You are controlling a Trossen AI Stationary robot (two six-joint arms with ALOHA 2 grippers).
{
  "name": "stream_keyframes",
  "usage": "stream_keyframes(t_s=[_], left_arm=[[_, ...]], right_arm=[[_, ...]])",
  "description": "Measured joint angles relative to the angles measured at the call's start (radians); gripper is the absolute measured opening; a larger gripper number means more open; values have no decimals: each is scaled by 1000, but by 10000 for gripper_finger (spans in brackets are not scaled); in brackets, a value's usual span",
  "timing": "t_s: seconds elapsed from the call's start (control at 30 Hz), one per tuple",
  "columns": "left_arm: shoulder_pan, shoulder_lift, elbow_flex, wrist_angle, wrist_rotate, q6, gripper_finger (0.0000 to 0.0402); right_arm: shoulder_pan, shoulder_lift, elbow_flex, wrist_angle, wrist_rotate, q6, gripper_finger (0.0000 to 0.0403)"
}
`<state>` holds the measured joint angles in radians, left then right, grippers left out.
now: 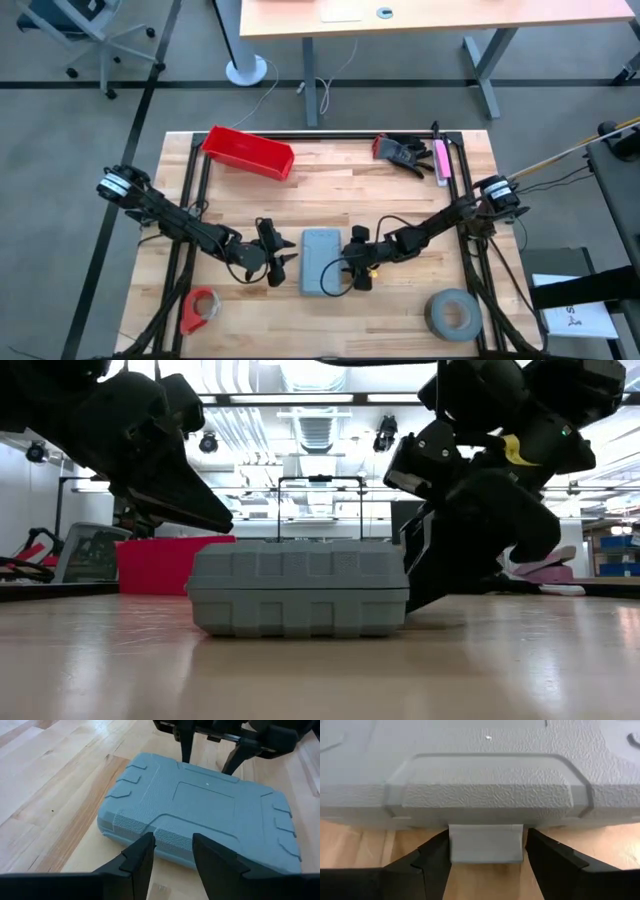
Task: Prefit tool cases
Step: Open the prefit tool case
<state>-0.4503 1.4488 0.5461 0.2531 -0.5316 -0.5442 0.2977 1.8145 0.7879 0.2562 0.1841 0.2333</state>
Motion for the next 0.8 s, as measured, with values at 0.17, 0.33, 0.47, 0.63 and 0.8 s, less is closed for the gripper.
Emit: stream_keyframes(t_s=[0.17,0.33,0.47,0.63,0.8], left_arm=[[0,0,0,0,0,0,146],[0,0,0,0,1,-3,141],[0,0,0,0,1,-3,139],[0,0,0,0,1,-3,143],[0,0,0,0,1,-4,143]], right_arm=[[0,0,23,4,0,-17,197],[1,0,32,2,1,-25,178],[1,0,38,-19,1,-27,175],[1,0,38,-22,1,-27,179],[1,-2,38,-24,1,-27,171]])
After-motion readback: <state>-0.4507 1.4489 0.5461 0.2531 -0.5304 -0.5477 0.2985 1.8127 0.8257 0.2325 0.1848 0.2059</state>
